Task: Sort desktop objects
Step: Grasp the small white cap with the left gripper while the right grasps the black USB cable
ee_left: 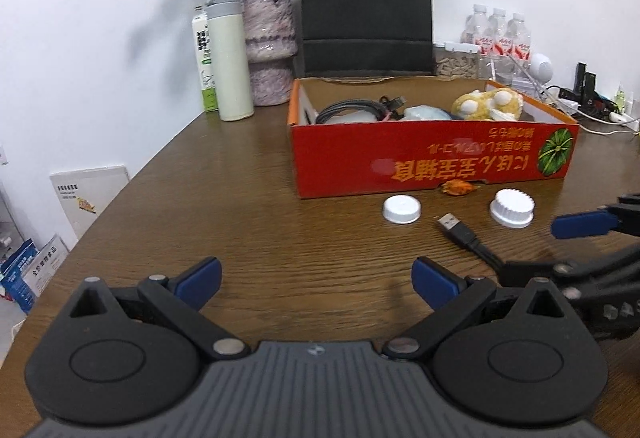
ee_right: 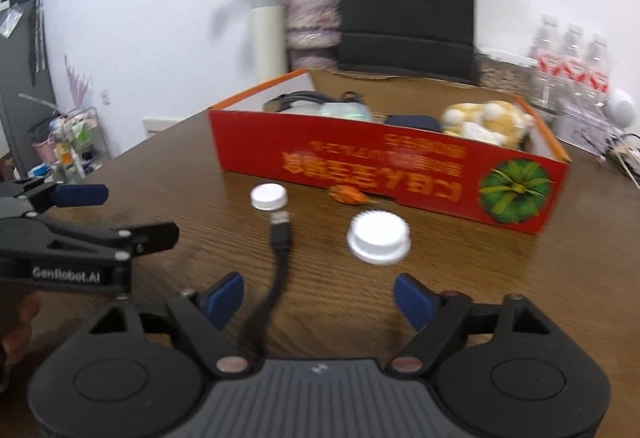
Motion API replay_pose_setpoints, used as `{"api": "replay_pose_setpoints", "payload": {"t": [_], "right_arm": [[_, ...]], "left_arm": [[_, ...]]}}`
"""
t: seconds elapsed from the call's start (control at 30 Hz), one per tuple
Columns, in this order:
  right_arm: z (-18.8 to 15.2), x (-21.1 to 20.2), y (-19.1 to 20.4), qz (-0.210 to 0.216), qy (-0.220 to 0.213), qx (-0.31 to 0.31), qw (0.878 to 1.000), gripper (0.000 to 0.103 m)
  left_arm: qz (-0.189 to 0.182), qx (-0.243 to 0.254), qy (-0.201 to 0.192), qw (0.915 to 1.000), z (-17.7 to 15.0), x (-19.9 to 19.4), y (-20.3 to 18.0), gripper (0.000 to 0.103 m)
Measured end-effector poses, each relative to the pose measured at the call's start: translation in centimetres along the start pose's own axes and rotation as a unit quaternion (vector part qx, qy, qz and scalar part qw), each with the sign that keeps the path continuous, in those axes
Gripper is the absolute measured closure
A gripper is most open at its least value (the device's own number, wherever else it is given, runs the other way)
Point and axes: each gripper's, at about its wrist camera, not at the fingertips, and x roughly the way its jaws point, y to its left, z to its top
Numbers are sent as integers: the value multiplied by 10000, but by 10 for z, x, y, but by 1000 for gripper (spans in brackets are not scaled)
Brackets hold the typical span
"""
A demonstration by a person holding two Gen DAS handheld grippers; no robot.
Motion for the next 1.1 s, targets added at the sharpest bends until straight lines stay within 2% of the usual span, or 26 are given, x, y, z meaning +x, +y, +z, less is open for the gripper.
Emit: {"api": "replay_pose_setpoints", "payload": {"t": [0.07,0.1,0.2,0.27,0.3,0.6,0.9,1.1], "right_arm": [[6,11,7,-34,90,-95,9999,41],[10,18,10,-53,156,-121,9998,50],[19,30,17,-19,158,-175,9997,60],[23,36,21,32,145,-192,9997,73],[25,38,22,29,132,-193,9997,89],[15,26,7,8,-58,132,9999,90],[14,-5,-36,-347,-619,580,9958,90],[19,-2,-71,-591,-683,688,9935,90]], "left_arm": [[40,-33,24,10000,-1,0,7,0],[55,-55,33,10000,-2,-1,11,0],[123,-145,58,9998,-5,-3,24,0],[155,-226,84,9996,-5,-4,33,0],[159,-261,91,9995,-5,-4,36,0],[-29,-348,98,9993,2,-2,41,0],[-454,-10,259,9986,33,34,-11,0],[-491,-113,556,9972,46,68,-34,0]]}}
